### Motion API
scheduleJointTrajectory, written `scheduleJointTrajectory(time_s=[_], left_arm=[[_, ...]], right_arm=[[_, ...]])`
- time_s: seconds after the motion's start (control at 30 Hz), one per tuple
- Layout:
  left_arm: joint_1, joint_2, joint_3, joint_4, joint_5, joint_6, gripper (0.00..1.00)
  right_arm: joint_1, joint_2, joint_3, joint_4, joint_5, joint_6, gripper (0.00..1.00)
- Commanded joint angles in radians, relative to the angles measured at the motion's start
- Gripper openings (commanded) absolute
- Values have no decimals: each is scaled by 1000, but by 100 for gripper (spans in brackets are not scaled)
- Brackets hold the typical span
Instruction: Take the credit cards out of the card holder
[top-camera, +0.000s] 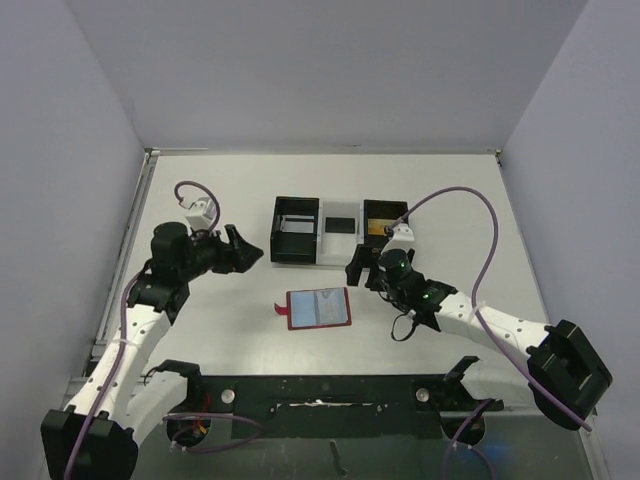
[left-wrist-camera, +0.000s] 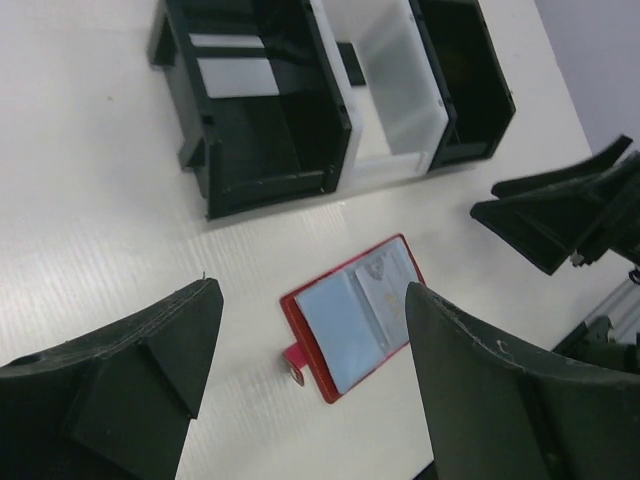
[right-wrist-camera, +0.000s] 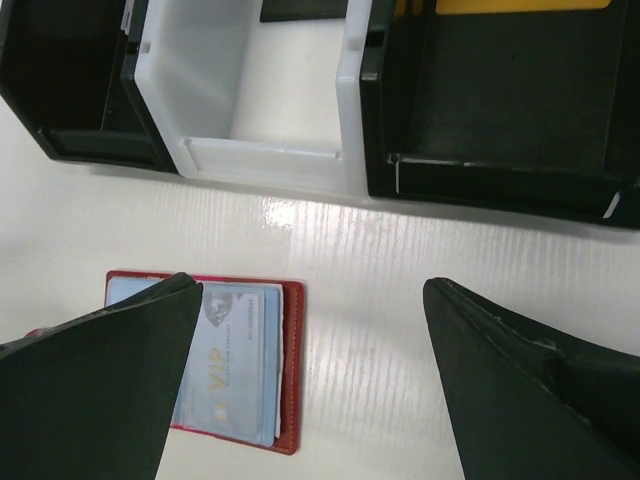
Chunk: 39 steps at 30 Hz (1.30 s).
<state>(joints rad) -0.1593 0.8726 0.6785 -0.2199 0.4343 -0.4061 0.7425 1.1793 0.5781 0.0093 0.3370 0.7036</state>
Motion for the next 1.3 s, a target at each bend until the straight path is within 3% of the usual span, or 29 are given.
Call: scheduleJointTrajectory(time_s=[0.0,0.1,0.23,0.37,0.53,0.73,1.03,1.27], left_arm=[[-115,61,25,18,11,15,74],[-229,82,18,-27,-147,-56,74],[-343,78,-90,91,-225,-204,73],[-403,92,-154,206,-257,-307,72],[-458,197,-117,220,-258,-309,68],[-513,290,-99,248,-286,-339,59],[-532,327,-98,312,-274,-368,49],[-533,403,-94,297,-291,-359,47]], right_arm=[[-17,-44,-36,129,-120,89,100],[-20,-66,-80,163,-165,136,97],[-20,-80,-116,193,-214,178,92],[-20,-77,-122,186,-241,193,85],[-21,-87,-129,201,-274,194,77],[-30,-72,-133,224,-324,219,70],[-33,15,-136,342,-456,245,49],[-32,109,-84,286,-476,246,47]])
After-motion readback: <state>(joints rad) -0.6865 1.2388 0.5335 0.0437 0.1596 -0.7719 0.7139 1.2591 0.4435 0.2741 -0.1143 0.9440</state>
